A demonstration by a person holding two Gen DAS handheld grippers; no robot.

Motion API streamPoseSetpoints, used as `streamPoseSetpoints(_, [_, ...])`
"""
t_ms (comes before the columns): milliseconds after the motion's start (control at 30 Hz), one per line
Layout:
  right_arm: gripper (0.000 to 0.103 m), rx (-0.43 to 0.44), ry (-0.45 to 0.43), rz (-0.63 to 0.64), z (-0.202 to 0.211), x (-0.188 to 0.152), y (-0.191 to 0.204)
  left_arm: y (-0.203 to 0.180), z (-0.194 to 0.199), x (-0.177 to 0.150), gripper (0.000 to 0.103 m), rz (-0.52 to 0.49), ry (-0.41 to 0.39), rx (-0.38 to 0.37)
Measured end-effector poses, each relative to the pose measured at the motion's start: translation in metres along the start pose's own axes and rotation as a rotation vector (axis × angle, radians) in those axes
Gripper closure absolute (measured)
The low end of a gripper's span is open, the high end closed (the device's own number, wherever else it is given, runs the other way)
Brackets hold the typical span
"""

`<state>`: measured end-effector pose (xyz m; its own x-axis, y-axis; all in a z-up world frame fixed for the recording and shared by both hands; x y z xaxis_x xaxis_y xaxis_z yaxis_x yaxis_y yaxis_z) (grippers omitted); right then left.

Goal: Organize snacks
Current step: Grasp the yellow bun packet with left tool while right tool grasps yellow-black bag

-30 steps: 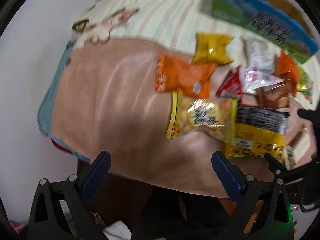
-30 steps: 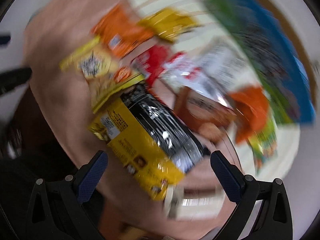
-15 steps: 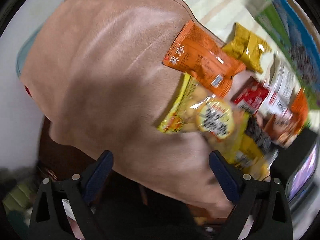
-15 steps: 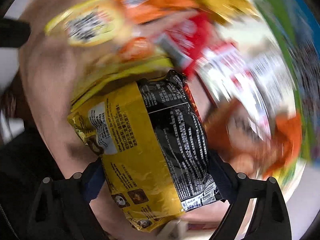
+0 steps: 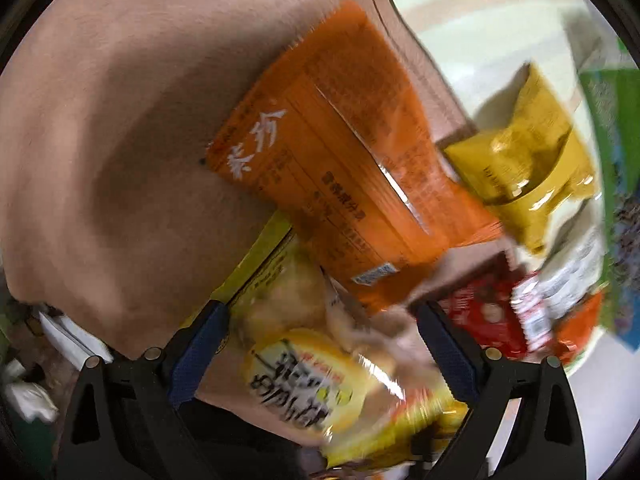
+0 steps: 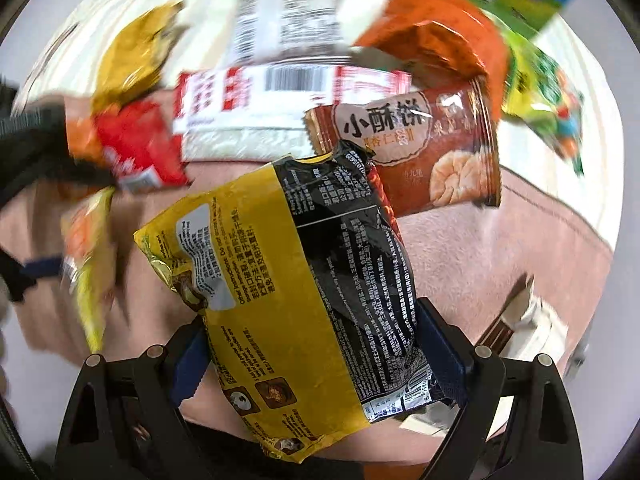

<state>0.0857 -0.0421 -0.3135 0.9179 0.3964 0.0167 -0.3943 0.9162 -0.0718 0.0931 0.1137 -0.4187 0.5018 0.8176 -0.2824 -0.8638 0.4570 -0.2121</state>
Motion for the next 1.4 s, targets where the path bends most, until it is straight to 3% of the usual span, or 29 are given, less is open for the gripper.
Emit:
streamPoseSetpoints(33, [0.009, 0.005, 0.003, -0.026, 0.007, 0.01, -0.005, 0.001, -0.001, -0.005, 0.015, -0.065, -0.005, 0.037])
streamPoseSetpoints(167, [0.006, 0.061, 0.036, -0.161, 0.006, 0.019, -0.009, 0.011, 0.0, -0.025, 0.015, -0.284, -0.033, 0.17])
streamPoseSetpoints(233, [0.001, 0.087, 0.058, -0.166, 0.004, 0.03, -0.005, 0.014, 0.001, -0.032, 0.015, -0.384, -0.052, 0.211])
streamPoseSetpoints(333, [0.001, 0.127, 0.073, -0.158, 0.0, 0.036, 0.005, 0.007, 0.01, -0.041, 0.015, -0.556, -0.111, 0.285])
streamPoseSetpoints(400, [0.001, 0.183, 0.091, -0.161, 0.008, 0.042, 0.007, -0.007, 0.018, -0.05, 0.015, -0.619, -0.141, 0.309])
streamPoseSetpoints(467, [0.001, 0.201, 0.094, -0.158, 0.017, 0.043, 0.004, -0.01, 0.033, -0.054, 0.015, -0.628, -0.161, 0.261])
streamPoseSetpoints(567, [0.001, 0.163, 0.082, -0.122, 0.029, 0.05, 0.002, -0.006, 0.06, -0.054, 0.015, -0.55, -0.171, 0.182])
streamPoseSetpoints(700, [0.001, 0.142, 0.084, -0.096, 0.029, 0.063, 0.0, 0.032, 0.091, -0.051, 0.015, -0.417, -0.195, 0.131])
streamPoseSetpoints(767, [0.001, 0.125, 0.082, -0.077, 0.024, 0.072, 0.01, 0.06, 0.092, -0.059, 0.015, -0.356, -0.149, 0.101])
streamPoseSetpoints(867, [0.001, 0.117, 0.09, -0.07, 0.016, 0.085, 0.022, 0.076, 0.067, -0.063, 0.015, -0.233, -0.012, 0.036])
streamPoseSetpoints(933, [0.001, 0.118, 0.101, -0.071, 0.012, 0.086, 0.028, 0.091, 0.053, -0.064, 0.015, -0.183, 0.034, 0.008])
streamPoseSetpoints(1000, [0.001, 0.147, 0.119, -0.088, 0.001, 0.097, 0.04, 0.096, 0.042, -0.058, 0.022, -0.164, 0.042, -0.008])
streamPoseSetpoints(1033, [0.001, 0.158, 0.131, -0.096, -0.001, 0.097, 0.035, 0.096, 0.041, -0.057, 0.033, -0.171, 0.019, 0.008])
streamPoseSetpoints(1133, [0.001, 0.14, 0.134, -0.084, -0.007, 0.106, 0.042, 0.091, 0.037, -0.064, 0.048, -0.249, -0.038, 0.043])
streamPoseSetpoints(1200, [0.011, 0.116, 0.112, -0.095, -0.006, 0.113, 0.04, 0.084, 0.044, -0.067, 0.051, -0.344, -0.089, 0.072])
streamPoseSetpoints(1333, [0.013, 0.162, 0.111, -0.2, 0.001, 0.109, 0.038, 0.057, 0.051, -0.091, 0.053, -0.602, -0.171, 0.149])
streamPoseSetpoints(1400, [0.012, 0.22, 0.124, -0.261, 0.002, 0.113, 0.035, 0.051, 0.046, -0.104, 0.052, -0.669, -0.154, 0.167])
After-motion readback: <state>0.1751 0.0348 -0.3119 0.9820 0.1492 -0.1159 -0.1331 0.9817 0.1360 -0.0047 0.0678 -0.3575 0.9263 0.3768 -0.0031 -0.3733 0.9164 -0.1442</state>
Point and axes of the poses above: each gripper's, at about its wrist camera, not at the fingertips, and z roughly against the way its jaws point, y to its left, x to its top, the point moved 7 cm from there along -z, roughly the way its jaws point, and after that the axes turned 2 degrees about -x, right-handed, at the moved point
